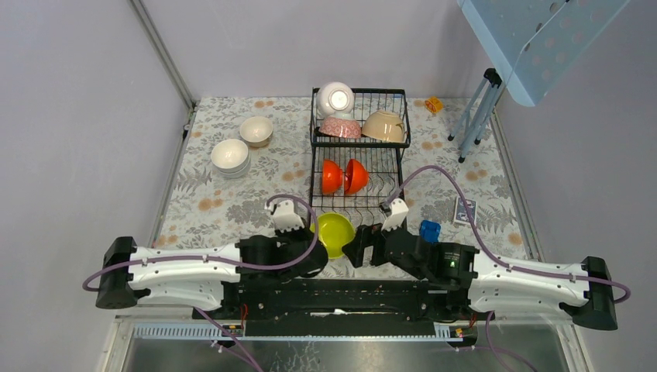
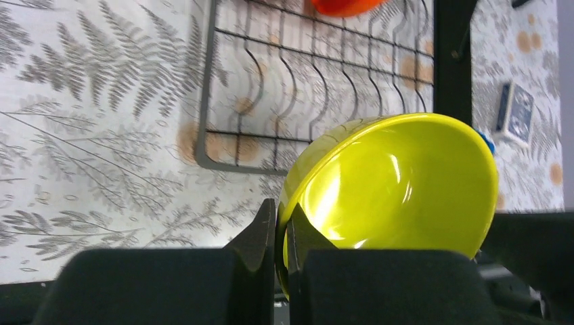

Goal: Unload the bowls from the dish rack
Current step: Place the bowl at the center of the board.

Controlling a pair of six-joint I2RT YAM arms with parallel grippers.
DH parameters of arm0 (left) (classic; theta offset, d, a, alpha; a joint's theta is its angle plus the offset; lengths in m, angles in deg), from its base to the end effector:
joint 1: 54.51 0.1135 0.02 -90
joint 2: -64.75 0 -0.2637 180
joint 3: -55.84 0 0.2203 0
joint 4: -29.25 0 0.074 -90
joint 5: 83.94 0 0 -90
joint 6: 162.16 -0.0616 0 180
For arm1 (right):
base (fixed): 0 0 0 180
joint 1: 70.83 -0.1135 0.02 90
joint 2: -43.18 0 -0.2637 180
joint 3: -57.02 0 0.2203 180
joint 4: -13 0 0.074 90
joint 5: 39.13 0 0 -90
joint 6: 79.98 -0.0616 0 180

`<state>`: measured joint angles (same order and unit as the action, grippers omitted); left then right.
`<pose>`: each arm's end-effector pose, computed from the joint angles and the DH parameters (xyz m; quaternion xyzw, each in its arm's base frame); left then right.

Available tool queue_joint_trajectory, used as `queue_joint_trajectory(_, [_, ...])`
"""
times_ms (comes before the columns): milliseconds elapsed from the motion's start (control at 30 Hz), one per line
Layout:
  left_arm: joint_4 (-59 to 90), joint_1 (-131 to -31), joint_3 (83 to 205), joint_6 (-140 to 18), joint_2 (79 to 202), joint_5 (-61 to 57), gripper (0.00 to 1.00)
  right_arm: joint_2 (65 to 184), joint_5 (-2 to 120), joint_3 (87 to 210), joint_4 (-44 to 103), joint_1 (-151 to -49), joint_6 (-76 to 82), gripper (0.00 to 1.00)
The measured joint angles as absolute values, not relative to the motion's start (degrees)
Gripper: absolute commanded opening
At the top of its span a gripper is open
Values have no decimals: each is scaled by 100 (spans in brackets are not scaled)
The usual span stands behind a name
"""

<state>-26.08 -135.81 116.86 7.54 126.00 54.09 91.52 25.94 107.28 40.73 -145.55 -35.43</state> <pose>0.0723 -0.1696 0.2488 -0.1083 0.8741 -0.2025 0.4280 0.0730 0.1685 0.2614 -0.0980 0.8293 0.3585 0.4172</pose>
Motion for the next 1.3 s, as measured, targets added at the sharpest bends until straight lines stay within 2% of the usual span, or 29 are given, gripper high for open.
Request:
queue_joint_trajectory(100, [-2801,-13198,11704,773,12513,5470,0,8975,2479,10728,4097,-14557,-3523,100])
queue_joint_trajectory(300, [-2735,-11439,11680,201,11597,5356,0,8171,2258,10647,4121,-14557,-3480,100])
queue_joint_trajectory(433, [-2630,-10230,11549,-232,11134,5297,0,7963,1655,10435,4184,-14559,-3768,100])
queue_joint_trajectory(567, [-2392,-8648,11007,-521,10968,4629,0,7749,1252,9869,4117,-14559,-3919,100])
queue_joint_trajectory(733, [-2339,-7310,10434,-560,10996,3794,0,7395,1298,9292,3800,-14561,-3888,100])
queue_joint_trajectory(967, [-2335,-6825,10347,-151,11239,3324,0,7399,1602,8873,3430,-14561,-4024,100])
queue_joint_trajectory(1300, [-2497,-6718,10174,-22,11070,3035,0,8523,1755,9323,3922,-14561,-4092,100])
